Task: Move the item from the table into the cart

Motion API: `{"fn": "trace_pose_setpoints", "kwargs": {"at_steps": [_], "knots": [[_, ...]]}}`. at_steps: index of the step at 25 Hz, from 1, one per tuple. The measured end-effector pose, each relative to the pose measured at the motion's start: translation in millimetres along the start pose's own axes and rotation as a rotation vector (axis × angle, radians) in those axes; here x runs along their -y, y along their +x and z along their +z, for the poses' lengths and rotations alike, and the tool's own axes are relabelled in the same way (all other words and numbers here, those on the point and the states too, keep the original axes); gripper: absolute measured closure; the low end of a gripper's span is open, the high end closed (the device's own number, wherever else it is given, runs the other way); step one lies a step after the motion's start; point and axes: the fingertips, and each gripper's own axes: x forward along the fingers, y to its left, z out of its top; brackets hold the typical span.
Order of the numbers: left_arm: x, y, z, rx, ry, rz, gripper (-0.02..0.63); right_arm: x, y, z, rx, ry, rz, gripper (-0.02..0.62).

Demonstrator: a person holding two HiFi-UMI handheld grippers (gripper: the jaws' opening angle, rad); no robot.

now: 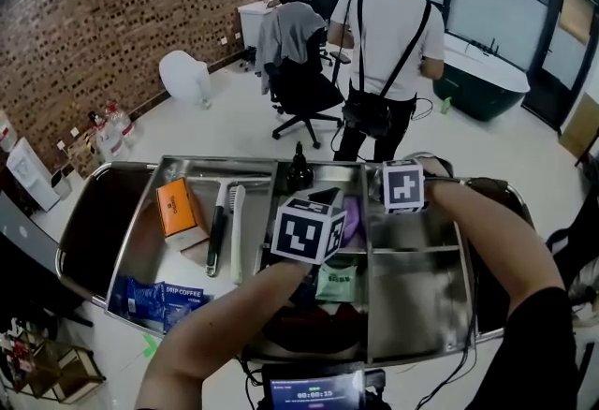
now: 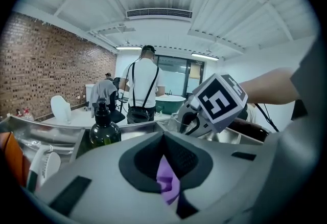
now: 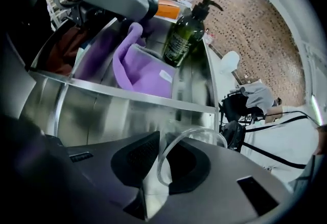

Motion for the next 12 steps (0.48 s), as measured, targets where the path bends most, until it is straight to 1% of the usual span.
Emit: {"fn": "trace_pose_setpoints", "kwargs": {"at_steps": [4, 7, 10, 12], "knots": [[-1.9, 2.3, -6.1, -0.005, -0.011, 0.002, 0.606, -6.6, 15.9, -10.4, -0.055, -0.031, 0.020, 0.569], [-5.9, 3.4, -10.2, -0.007, -0.014, 0.001, 0.606, -6.7, 24.6, -18.5, -0.108, -0.057, 0.019, 0.569], [-10.7, 4.5, -12.2, -0.011, -0.023, 0.007, 0.606, -4.8, 28.0, -31.4, -0.191, -0.066, 0.002, 0.569], [-10.5, 4.9, -12.4, -0.012, -0.025, 0.007, 0.606, -6.2, 28.5, -31.7, -0.202, -0.069, 0.011, 0.569]]}}
